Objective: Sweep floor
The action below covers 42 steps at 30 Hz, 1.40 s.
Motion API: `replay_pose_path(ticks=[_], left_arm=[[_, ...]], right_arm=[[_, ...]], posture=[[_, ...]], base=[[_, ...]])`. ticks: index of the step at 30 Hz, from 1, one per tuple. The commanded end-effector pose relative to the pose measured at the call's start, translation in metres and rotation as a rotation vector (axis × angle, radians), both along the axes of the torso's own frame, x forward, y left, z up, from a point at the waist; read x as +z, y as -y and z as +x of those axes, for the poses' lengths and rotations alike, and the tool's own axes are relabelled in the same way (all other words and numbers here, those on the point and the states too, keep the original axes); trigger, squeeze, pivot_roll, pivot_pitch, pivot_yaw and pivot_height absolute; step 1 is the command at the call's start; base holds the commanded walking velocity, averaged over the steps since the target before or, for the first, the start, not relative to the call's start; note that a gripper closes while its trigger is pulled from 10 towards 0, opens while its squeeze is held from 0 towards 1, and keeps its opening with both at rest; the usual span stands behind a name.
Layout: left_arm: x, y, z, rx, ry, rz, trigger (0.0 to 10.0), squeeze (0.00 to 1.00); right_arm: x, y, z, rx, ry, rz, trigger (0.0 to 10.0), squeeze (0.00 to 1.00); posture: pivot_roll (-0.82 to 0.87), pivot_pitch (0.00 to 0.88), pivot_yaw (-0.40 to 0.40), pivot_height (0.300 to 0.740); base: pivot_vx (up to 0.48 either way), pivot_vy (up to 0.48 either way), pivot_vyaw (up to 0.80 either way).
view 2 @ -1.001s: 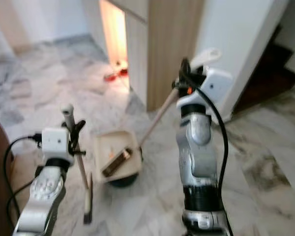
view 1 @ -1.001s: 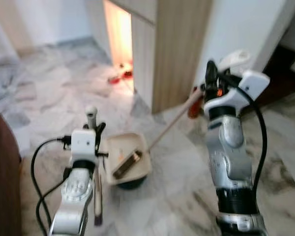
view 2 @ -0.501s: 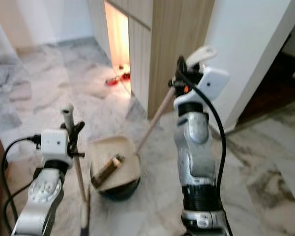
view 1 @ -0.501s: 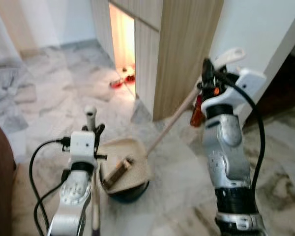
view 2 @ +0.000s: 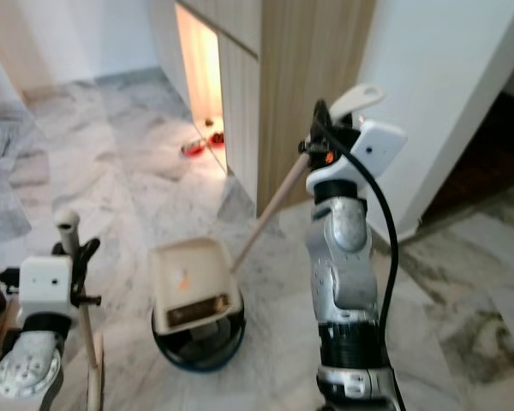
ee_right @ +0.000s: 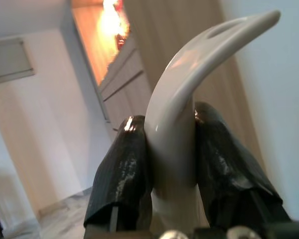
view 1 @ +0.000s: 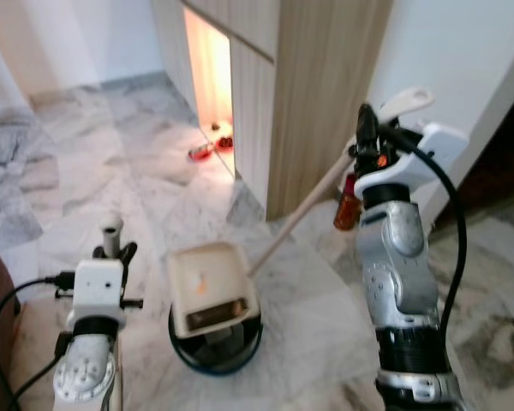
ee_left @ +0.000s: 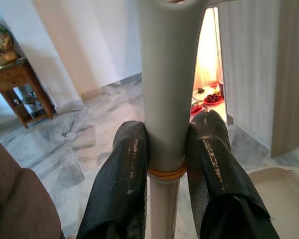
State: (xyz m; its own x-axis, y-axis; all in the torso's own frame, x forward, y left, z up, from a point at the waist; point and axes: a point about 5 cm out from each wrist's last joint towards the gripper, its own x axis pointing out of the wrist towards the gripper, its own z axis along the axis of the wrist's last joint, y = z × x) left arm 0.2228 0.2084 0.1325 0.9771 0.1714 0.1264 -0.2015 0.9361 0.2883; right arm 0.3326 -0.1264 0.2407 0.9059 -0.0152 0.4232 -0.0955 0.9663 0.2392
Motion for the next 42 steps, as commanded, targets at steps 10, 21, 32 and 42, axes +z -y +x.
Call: replay_pose_path(ticks=[10,21,32,42], left_arm=[[0.0,0.004,-0.005,-0.005,0.0,-0.002,10.0,0.0],[0.001,0.004,-0.001,-0.021,0.0,0.014,10.0,0.0],[0.007,0.007,0.007,-0.034,0.029,-0.002,10.0,0.0],[0.007,0.011,0.009,-0.064,0.033,0.021,10.0,0.0]], right_arm=[[0.025,-0.011,-0.006,0.052,0.111,0.032,10.0,0.0],[0.035,-0.025,-0.014,0.138,0.188,-0.03,10.0,0.0],[0.03,-0.053,-0.032,0.271,0.251,-0.115,10.0,0.0],[0.023,-0.074,-0.054,0.339,0.325,-0.257,10.0,0.0]], posture=[[0.02,0.015,-0.01,0.74],[0.02,0.018,-0.013,0.74],[0.02,0.019,-0.014,0.74],[0.02,0.021,-0.013,0.74]], base=[[0.099,0.0,0.0],[0.0,0.0,0.0],[0.0,0.0,0.0],[0.0,0.0,0.0]])
